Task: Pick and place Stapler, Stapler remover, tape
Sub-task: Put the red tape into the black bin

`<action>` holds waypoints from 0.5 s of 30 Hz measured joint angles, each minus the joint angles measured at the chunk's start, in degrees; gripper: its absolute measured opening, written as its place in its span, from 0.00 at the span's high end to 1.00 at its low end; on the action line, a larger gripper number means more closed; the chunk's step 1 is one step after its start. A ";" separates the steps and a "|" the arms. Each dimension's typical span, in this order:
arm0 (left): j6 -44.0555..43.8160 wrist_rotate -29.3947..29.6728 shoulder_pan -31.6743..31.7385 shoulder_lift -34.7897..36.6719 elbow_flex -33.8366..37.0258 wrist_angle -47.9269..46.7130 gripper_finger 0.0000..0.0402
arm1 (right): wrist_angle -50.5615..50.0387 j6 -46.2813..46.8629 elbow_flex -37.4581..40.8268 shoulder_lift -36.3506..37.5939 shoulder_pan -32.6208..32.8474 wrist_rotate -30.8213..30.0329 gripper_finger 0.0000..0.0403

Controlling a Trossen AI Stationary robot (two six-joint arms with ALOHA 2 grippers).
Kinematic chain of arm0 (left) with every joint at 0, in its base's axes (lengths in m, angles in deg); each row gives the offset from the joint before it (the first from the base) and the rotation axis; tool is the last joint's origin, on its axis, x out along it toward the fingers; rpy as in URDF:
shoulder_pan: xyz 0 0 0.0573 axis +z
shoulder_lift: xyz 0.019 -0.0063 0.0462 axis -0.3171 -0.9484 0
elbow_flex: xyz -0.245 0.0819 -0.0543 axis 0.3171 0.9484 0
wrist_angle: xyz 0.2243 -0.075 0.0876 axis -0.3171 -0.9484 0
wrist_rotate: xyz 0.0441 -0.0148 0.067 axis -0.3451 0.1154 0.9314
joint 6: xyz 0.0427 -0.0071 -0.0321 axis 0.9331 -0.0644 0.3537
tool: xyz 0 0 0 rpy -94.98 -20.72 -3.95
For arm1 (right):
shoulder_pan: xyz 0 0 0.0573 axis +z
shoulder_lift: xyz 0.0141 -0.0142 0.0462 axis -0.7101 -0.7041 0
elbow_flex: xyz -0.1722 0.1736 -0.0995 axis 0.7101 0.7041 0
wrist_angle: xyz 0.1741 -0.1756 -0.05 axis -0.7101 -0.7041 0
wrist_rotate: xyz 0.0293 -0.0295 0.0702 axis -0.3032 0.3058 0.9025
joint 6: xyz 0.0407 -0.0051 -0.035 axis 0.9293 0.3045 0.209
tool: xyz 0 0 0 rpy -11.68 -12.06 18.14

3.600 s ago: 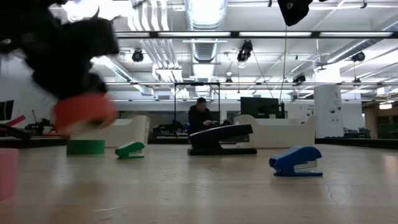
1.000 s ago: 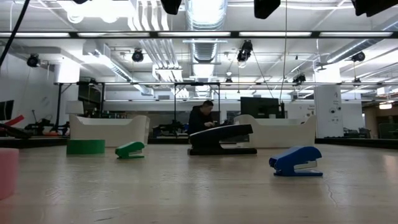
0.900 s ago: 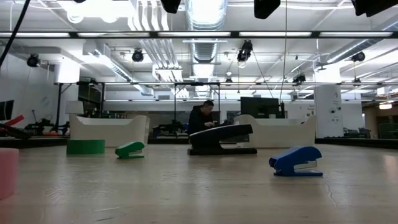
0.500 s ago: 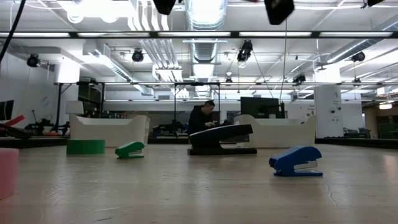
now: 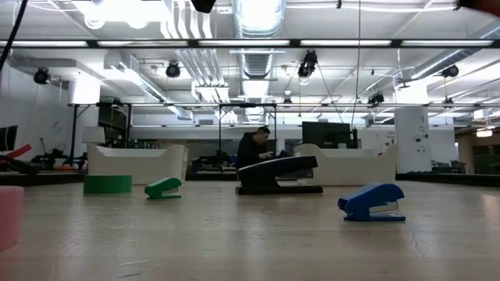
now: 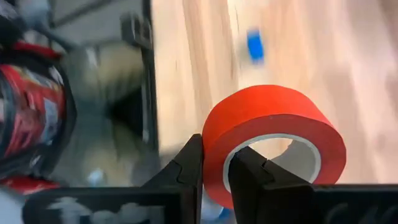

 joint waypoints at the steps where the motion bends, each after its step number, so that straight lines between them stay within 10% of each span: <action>1: -0.23 0.00 0.00 0.00 0.00 0.00 0.54 | -2.56 3.72 -1.33 -0.89 1.47 0.85 0.89; 15: -0.20 0.17 0.11 0.00 0.09 -0.26 0.54 | -8.20 35.53 -5.46 -14.52 11.04 13.27 0.89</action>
